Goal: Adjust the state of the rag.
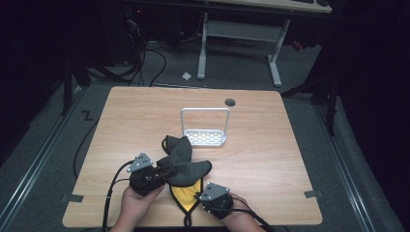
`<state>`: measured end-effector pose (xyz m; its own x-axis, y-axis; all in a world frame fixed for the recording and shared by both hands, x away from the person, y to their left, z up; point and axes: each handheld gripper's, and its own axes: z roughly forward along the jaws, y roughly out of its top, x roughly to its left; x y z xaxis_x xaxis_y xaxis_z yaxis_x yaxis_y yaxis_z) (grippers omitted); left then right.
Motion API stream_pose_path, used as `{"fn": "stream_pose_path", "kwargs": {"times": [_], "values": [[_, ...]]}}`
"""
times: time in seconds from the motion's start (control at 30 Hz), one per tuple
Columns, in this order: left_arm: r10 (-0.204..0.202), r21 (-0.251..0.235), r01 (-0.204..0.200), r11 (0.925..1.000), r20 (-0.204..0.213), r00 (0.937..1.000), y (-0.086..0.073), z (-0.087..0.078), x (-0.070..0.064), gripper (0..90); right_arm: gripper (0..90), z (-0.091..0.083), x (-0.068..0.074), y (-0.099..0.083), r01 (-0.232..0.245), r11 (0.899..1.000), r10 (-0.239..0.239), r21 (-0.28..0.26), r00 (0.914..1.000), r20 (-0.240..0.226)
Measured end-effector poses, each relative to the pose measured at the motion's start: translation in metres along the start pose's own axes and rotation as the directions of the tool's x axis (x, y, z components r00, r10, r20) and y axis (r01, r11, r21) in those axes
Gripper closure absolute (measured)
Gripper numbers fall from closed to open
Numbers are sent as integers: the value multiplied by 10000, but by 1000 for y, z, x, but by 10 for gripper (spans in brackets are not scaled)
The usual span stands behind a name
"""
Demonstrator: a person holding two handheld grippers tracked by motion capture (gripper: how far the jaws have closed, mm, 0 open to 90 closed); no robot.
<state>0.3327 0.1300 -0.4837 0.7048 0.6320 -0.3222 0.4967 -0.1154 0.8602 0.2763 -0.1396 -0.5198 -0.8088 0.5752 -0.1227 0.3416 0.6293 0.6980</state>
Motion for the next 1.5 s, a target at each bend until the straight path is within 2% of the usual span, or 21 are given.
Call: {"fn": "stream_pose_path", "kwargs": {"times": [0.1, 0.23, 0.3, 0.37, 0.43, 0.5, 0.53, 0.6, 0.67, 0.73, 0.83, 0.9, 0.97, 1.1, 1.17, 1.23, 1.3, 1.4, 1.47, 1.5], "values": [[-105, -222, 102, 9997, -103, 9999, 3, -7, 5, 735, 863, -10, -17, -11, -378, 9993, 373, 82, 9981, 494], [-301, -322, 301, 9990, 2, 9995, 2, -8, 8, 740, 862, -29, -46, -28, -1046, 9945, 1036, 47, 9894, 1013], [-319, -333, 322, 9989, 102, 9994, 2, -7, 7, 730, 862, -35, -56, -35, -1183, 9929, 1153, 143, 9841, 1349], [-262, -352, 269, 9990, 204, 9994, 1, -4, 6, 681, 861, -39, -67, -42, -1398, 9899, 1337, 256, 9771, 1655], [-367, -395, 377, 9985, 261, 9990, 1, -5, 9, 620, 861, -41, -77, -49, -1642, 9854, 1527, 445, 9691, 1936], [-546, -496, 561, 9972, 301, 9981, -1, -7, 14, 561, 860, -44, -89, -56, -2109, 9768, 2002, 362, 9605, 1935], [-579, -500, 591, 9970, 255, 9980, -2, -8, 16, 546, 859, -45, -94, -59, -2312, 9724, 2208, 323, 9558, 1941], [-443, -321, 438, 9985, -159, 9989, -7, -9, 22, 522, 858, -46, -100, -62, -2543, 9667, 2438, 279, 9489, 2001], [-517, 71, 522, 9986, -566, 9971, -15, -6, 31, 502, 857, -48, -104, -65, -2686, 9629, 2580, 258, 9445, 2034], [-791, 490, 841, 9953, -970, 9921, -22, -1, 41, 494, 854, -49, -106, -66, -2726, 9618, 2608, 266, 9410, 2156], [-864, 782, 979, 9921, -1396, 9864, -25, 6, 48, 477, 825, -53, -110, -70, -2924, 9561, 2813, 188, 9340, 2204], [-806, 840, 943, 9920, -1539, 9848, -26, 9, 50, 457, 785, -58, -110, -72, -3099, 9508, 3017, 24, 9272, 2222], [-747, 949, 910, 9913, -1626, 9839, -25, 13, 51, 423, 738, -65, -110, -74, -3132, 9495, 3097, -194, 9250, 2204], [-747, 1204, 962, 9881, -1722, 9822, -24, 24, 50, 428, 707, -75, -109, -80, -3262, 9442, 3277, -453, 9168, 2281], [-699, 1416, 968, 9852, -1835, 9805, -24, 28, 50, 465, 701, -79, -108, -83, -3394, 9392, 3419, -520, 9104, 2328], [-861, 1528, 1130, 9818, -1727, 9812, -24, 31, 51, 503, 697, -84, -108, -85, -3506, 9345, 3551, -621, 9043, 2370], [-979, 1665, 1264, 9779, -1695, 9807, -24, 33, 52, 575, 695, -91, -107, -88, -3609, 9286, 3710, -867, 8945, 2495], [-950, 1794, 1212, 9763, -1480, 9844, -25, 34, 51, 734, 683, -99, -105, -86, -3564, 9259, 3771, -1249, 8908, 2535], [-883, 1695, 1113, 9792, -1379, 9865, -24, 32, 49, 821, 663, -102, -100, -81, -3410, 9270, 3706, -1565, 8971, 2405], [-791, 1571, 1002, 9825, -1350, 9877, -23, 30, 46, 834, 647, -102, -97, -77, -3248, 9308, 3574, -1679, 9051, 2305]]}}
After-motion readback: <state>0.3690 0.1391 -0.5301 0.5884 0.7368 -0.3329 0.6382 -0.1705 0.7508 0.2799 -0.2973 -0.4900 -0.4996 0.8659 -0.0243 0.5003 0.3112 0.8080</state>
